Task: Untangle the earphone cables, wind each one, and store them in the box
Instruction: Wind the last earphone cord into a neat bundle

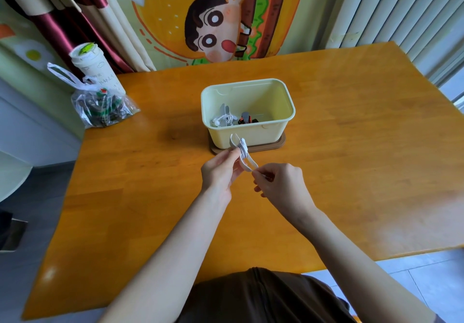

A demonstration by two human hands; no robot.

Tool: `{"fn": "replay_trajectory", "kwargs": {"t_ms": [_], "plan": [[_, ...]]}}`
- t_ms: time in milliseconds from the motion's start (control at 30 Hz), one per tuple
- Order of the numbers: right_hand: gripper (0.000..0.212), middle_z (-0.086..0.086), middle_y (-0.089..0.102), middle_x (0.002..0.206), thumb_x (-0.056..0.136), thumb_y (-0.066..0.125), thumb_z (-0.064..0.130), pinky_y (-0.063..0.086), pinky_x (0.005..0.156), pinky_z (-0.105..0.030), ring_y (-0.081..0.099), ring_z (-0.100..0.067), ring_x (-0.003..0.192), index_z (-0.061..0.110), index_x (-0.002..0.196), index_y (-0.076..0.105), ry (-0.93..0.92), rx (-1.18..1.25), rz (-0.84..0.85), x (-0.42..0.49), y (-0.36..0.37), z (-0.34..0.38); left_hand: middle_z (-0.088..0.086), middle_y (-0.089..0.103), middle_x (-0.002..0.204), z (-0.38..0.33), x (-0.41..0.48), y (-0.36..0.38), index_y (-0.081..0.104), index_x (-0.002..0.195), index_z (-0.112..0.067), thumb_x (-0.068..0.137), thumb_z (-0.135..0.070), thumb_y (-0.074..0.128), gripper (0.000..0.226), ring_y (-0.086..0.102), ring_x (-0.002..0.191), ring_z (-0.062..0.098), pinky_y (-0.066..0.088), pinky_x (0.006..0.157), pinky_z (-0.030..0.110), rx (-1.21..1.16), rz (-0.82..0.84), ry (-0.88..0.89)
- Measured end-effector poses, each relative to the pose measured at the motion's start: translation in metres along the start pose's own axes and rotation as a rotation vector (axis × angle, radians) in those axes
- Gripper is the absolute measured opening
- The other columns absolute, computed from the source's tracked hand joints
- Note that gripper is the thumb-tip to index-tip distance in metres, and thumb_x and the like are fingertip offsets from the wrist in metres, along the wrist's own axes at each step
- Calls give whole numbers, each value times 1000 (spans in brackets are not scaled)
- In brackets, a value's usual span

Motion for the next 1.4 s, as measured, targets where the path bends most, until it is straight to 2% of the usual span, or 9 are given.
{"fn": "replay_trajectory", "kwargs": {"t_ms": [233, 367, 467, 600, 700, 800, 933, 1133, 1400], "plan": [[20, 3, 67, 60, 88, 61, 20, 54, 59, -40, 64, -14, 56, 12, 74, 72, -46, -2, -69, 3, -7, 2, 0, 73, 82, 12, 3, -6, 74, 105, -15, 84, -10, 67, 22, 68, 71, 13, 58, 70, 30, 541, 96, 425], [13, 5, 69, 64, 86, 66, 20, 55, 63, -39, 65, -12, 58, 12, 78, 73, -70, 63, -162, 3, -10, 1, 1, 68, 93, 12, -1, -3, 69, 117, -15, 88, -14, 66, 29, 64, 84, 14, 44, 67, 7, 777, 182, 673], [2, 7, 70, 70, 83, 70, 18, 58, 66, -39, 68, -8, 62, 16, 83, 69, -61, 264, -215, 2, -9, 3, 2, 65, 103, 14, -5, 0, 60, 128, -13, 91, -11, 63, 37, 62, 93, 12, 44, 73, 4, 755, 220, 691], [6, 3, 73, 75, 83, 70, 13, 57, 72, -47, 70, -12, 71, 18, 84, 69, -17, 417, -191, 5, -7, -2, -9, 65, 99, 12, -8, 1, 56, 130, -15, 89, -6, 64, 42, 63, 84, 4, 49, 71, 11, 657, 276, 640], [13, 1, 73, 82, 82, 71, 9, 56, 78, -48, 71, -16, 79, 23, 82, 70, -5, 522, -190, 6, -7, -2, -5, 65, 84, 10, -10, 1, 49, 112, -19, 82, -7, 72, 40, 64, 71, 4, 51, 66, 18, 547, 243, 574], [20, 1, 71, 83, 80, 71, 5, 57, 77, -35, 69, -12, 79, 25, 78, 68, -49, 485, -190, 7, -7, 0, 3, 71, 82, 11, -13, 0, 40, 99, -16, 77, -5, 76, 44, 70, 70, 12, 56, 73, 27, 386, 244, 472], [21, 9, 68, 78, 79, 72, 6, 55, 71, -24, 66, -6, 74, 24, 77, 63, -10, 445, -175, 9, -4, 1, 5, 72, 82, 17, -12, 0, 37, 97, -13, 81, 5, 69, 41, 66, 66, 9, 51, 73, 19, 226, 248, 190], [25, 1, 52, 73, 78, 66, -4, 52, 68, -26, 54, -13, 69, 11, 88, 47, 68, 828, -104, 10, -2, 0, 12, 64, 101, 19, -7, -3, 44, 99, -12, 80, 13, 64, 37, 62, 86, 18, 48, 77, 25, 48, 266, -66], [27, 5, 53, 70, 81, 65, -6, 51, 67, -19, 54, -6, 65, 15, 93, 53, 116, 683, -244, 13, 0, -4, 4, 71, 87, 19, -7, -3, 67, 102, -5, 85, 11, 56, 25, 67, 76, 8, 51, 68, 13, 20, 457, -127]]}}
Point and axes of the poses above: each hand's wrist, its own x-axis towards the middle knuckle, its own y-axis out of the palm, z = x × y, the point moved 1 cm from there along x, towards the middle knuckle
